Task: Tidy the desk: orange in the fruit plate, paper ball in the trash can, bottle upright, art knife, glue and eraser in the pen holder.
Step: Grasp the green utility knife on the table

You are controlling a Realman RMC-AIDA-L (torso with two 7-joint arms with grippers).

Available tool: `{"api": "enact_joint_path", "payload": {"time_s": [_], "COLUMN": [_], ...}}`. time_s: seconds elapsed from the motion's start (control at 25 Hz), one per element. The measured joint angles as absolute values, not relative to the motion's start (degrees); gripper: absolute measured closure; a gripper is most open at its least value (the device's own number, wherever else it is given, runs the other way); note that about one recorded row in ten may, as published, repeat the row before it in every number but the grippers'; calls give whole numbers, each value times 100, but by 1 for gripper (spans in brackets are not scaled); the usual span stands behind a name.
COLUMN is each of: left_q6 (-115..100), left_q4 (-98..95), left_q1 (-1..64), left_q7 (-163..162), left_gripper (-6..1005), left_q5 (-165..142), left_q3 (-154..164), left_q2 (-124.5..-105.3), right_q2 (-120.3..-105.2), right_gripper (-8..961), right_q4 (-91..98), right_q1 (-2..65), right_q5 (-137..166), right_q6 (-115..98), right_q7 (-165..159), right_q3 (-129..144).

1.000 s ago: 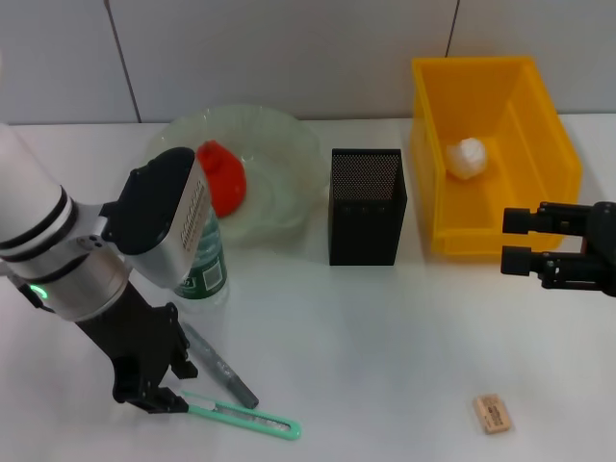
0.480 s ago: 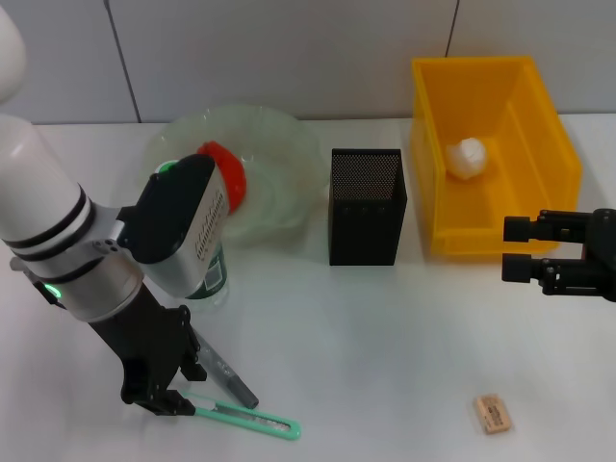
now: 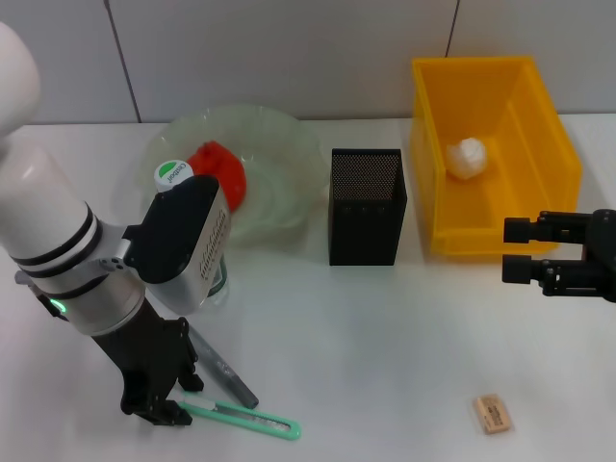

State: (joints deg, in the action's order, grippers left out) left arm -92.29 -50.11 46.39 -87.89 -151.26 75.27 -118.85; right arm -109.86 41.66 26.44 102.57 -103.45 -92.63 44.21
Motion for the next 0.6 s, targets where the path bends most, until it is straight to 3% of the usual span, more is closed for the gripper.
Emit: {"api": "enact_joint_path", "payload": {"time_s": [0.6], "left_q6": [-9205], "left_q4": [-5007], "left_q1": [4654], "left_q7": [-8784], "left_gripper": [680], "left_q5": [-15122], "left_q3": [7597], "left_q2": [-11882], "right_q2": [-10986], "right_gripper": [232], "right_q4": [4166], "right_q1": [2692], "right_q5": [10257], "right_q6": [-10319], "right_q7": [-9291], "right_q3": [4421]}}
